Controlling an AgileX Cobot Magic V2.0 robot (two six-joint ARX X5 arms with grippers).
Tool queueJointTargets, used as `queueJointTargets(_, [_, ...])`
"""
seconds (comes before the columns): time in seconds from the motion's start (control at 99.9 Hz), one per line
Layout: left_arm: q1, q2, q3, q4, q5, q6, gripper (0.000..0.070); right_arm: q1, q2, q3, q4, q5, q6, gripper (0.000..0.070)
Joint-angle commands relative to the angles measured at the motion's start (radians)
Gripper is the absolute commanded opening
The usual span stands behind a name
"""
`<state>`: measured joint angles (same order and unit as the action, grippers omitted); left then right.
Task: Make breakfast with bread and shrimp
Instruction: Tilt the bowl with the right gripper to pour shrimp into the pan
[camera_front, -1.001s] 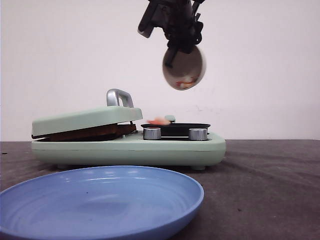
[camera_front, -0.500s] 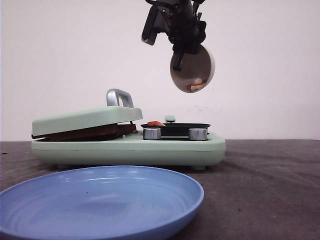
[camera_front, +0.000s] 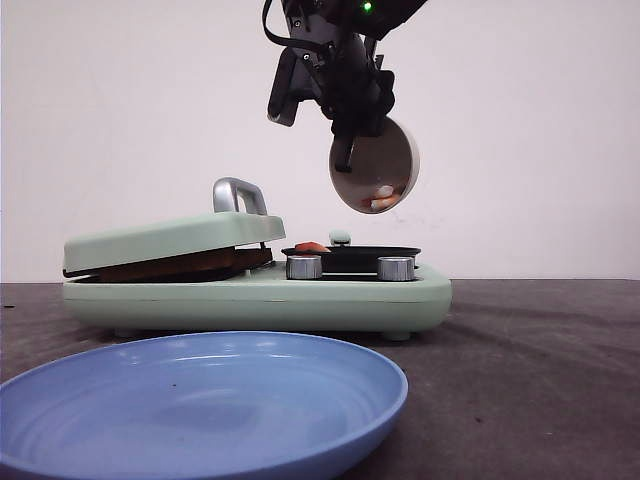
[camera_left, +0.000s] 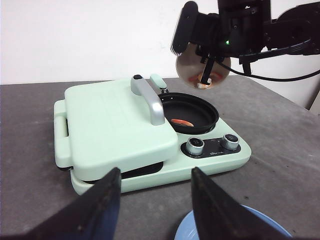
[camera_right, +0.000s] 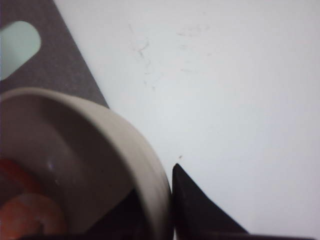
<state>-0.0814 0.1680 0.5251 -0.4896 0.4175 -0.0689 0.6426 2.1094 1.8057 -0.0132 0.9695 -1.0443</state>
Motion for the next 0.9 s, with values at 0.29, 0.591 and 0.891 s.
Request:
queueJointTargets(0.29, [-0.024,-0.021,0.002,0.01,-0.003,0.021,0.0202,0.028,0.024,0.024,0.053,0.007,-0.116,0.0])
queueJointTargets(0.591, [-0.031,-0.031,0.001,0.011,-0.003,0.027,0.0202,0.051,0.024,0.024,0.18,0.019,-0.283,0.0])
queueJointTargets(0.891, [-0.031,-0.049,0.0,0.01,-0.007,0.027,0.0202,0.045,0.024,0.024,0.206,0.036,-0.257,0.0])
